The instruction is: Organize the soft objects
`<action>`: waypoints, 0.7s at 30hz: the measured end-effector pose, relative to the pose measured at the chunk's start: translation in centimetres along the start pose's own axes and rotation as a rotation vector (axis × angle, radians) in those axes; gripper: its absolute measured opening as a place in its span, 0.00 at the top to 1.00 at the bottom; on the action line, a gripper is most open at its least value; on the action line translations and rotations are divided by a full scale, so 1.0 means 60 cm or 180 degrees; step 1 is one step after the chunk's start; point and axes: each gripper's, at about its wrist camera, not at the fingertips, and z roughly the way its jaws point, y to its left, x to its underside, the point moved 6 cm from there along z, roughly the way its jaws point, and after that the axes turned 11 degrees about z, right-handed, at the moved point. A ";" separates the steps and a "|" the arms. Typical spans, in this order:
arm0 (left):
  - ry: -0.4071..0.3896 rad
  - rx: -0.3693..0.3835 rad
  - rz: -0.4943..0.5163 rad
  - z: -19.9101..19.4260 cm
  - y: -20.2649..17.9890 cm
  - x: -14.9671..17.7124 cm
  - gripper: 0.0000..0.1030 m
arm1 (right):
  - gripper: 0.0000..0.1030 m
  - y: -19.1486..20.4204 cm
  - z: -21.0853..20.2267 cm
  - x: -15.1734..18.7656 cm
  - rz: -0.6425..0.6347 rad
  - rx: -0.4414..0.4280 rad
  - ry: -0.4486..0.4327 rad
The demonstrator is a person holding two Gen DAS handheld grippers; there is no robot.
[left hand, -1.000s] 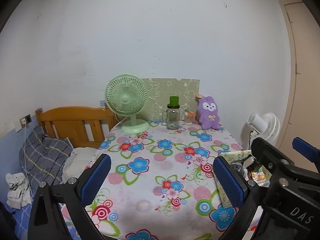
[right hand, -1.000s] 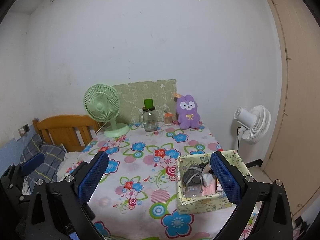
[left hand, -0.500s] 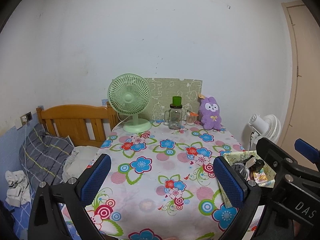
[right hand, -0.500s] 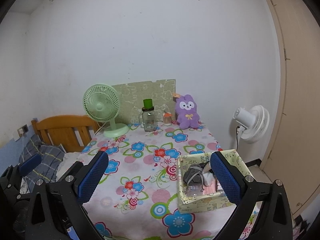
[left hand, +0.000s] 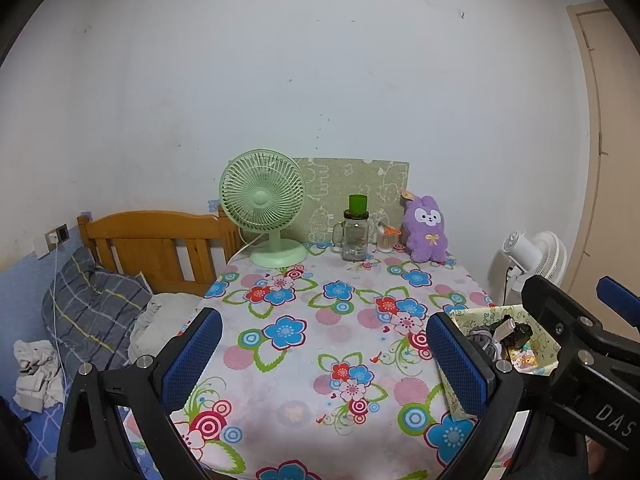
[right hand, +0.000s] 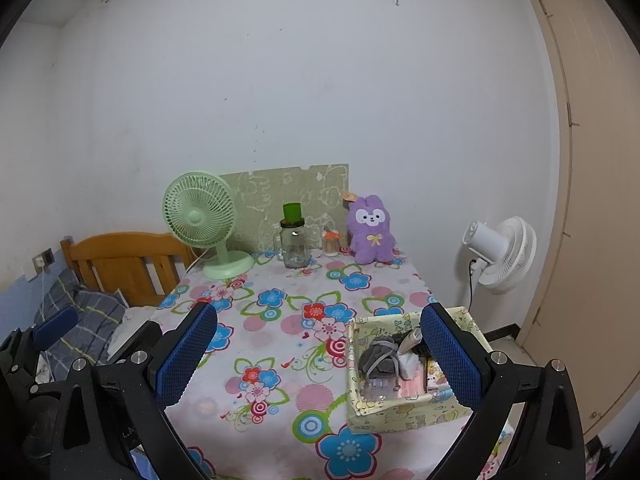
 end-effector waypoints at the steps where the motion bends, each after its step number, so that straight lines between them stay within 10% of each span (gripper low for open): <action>1: 0.0000 -0.0003 0.0000 0.000 0.000 0.000 0.00 | 0.00 0.000 0.000 0.000 0.0000 -0.0003 0.0002; 21: 0.0005 -0.0002 -0.0012 0.001 0.001 0.001 0.00 | 0.00 0.001 0.003 0.004 -0.0008 0.0004 0.0007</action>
